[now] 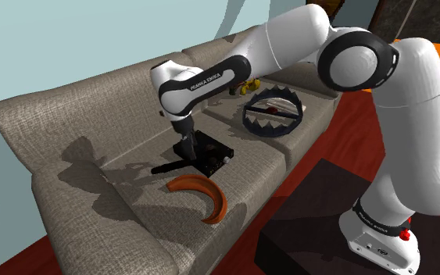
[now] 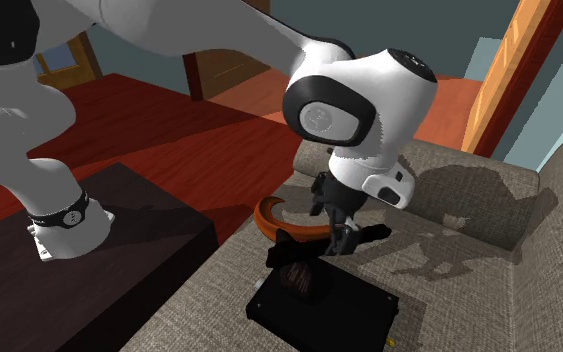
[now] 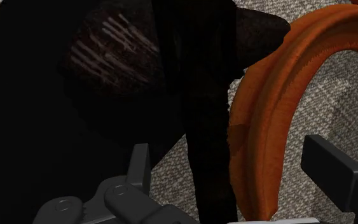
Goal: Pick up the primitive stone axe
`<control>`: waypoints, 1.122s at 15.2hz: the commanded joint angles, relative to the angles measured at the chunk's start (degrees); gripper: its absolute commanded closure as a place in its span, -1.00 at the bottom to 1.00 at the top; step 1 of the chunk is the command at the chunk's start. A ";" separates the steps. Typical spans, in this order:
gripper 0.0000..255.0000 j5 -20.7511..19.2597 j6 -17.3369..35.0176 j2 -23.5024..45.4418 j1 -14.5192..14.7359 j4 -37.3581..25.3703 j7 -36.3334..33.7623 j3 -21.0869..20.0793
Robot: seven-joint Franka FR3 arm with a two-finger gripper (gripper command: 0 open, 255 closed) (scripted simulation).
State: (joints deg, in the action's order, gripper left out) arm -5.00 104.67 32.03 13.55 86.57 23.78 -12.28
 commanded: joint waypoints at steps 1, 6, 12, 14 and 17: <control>-1.00 -1.07 -1.63 4.94 1.57 -6.42 0.82 -0.36; -1.00 -1.36 0.63 6.48 1.74 -5.68 0.80 -0.19; 1.00 -1.60 2.65 7.74 1.83 -4.91 0.69 -0.03; 1.00 -1.59 2.65 7.70 1.82 -4.87 0.69 -0.04; 1.00 -1.59 2.66 7.71 1.82 -4.87 0.69 -0.04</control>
State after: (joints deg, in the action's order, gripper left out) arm -6.59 107.33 39.73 15.38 81.70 24.48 -12.33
